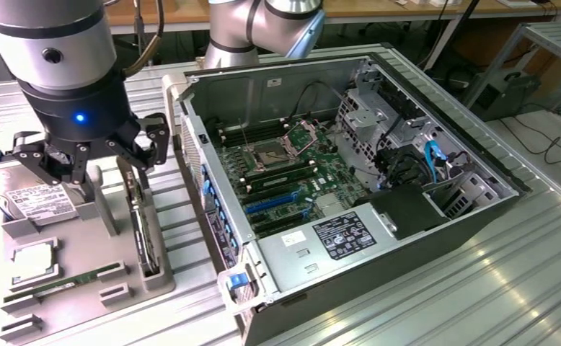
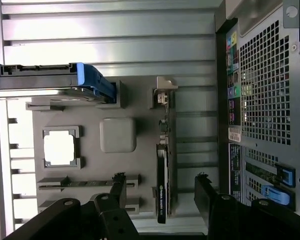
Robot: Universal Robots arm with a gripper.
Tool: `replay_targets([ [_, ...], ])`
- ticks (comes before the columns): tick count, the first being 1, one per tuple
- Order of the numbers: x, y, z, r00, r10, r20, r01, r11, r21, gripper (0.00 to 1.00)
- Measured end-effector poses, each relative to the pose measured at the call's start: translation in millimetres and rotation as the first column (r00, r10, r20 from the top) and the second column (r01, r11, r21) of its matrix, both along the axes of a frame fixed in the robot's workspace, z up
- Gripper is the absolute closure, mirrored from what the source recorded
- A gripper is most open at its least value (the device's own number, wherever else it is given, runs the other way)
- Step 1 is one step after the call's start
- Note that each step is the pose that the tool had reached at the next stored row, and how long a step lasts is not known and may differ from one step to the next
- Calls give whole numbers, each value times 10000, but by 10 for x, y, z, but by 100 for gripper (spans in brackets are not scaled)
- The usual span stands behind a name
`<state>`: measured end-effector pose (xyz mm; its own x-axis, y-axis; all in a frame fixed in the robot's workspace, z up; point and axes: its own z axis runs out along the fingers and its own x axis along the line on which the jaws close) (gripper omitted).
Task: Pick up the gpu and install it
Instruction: 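Pick up the gpu and move the gpu toward the slot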
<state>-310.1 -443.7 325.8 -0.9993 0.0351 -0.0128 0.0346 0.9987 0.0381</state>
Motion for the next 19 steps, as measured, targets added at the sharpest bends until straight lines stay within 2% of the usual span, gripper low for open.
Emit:
replay_targets([
  [5,20,-28,-82,10000,-1,-37,1,10000,0,34],
  [11,36,-29,-157,9999,-1,-100,1,10000,-1,34],
  [19,38,-30,-277,9999,0,-106,0,10000,0,34],
])
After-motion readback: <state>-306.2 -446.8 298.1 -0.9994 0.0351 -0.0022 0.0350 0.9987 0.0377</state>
